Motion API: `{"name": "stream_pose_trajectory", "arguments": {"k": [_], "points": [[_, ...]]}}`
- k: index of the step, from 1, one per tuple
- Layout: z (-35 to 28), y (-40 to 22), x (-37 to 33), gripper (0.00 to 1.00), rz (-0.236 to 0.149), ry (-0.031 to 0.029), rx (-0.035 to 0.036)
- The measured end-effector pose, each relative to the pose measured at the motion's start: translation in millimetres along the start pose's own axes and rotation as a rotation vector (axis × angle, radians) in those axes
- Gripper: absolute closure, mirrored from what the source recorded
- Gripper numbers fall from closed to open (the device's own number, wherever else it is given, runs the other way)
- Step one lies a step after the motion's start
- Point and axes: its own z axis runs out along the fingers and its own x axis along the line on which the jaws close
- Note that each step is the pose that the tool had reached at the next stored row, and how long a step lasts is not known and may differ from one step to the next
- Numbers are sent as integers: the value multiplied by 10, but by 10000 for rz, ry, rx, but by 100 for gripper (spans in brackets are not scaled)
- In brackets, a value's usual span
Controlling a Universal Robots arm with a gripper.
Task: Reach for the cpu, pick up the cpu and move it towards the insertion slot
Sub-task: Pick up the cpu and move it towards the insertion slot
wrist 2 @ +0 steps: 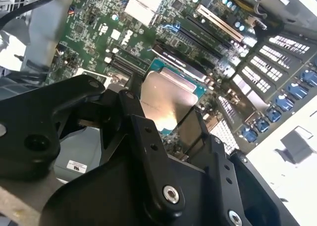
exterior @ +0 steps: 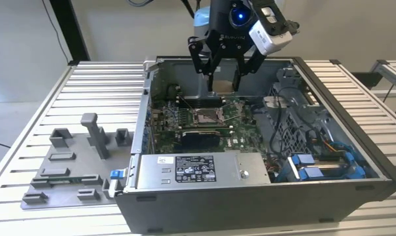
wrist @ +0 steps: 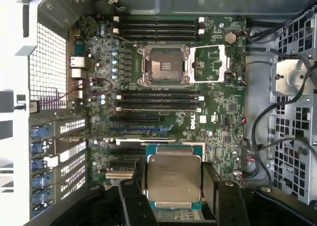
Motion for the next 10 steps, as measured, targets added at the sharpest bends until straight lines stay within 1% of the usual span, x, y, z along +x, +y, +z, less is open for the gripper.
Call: {"name": "stream_pose_trajectory", "arguments": {"k": [5, 10], "points": [[7, 86, 5, 100, 29, 0, 1], [11, 132, 25, 100, 31, -1, 1]]}}
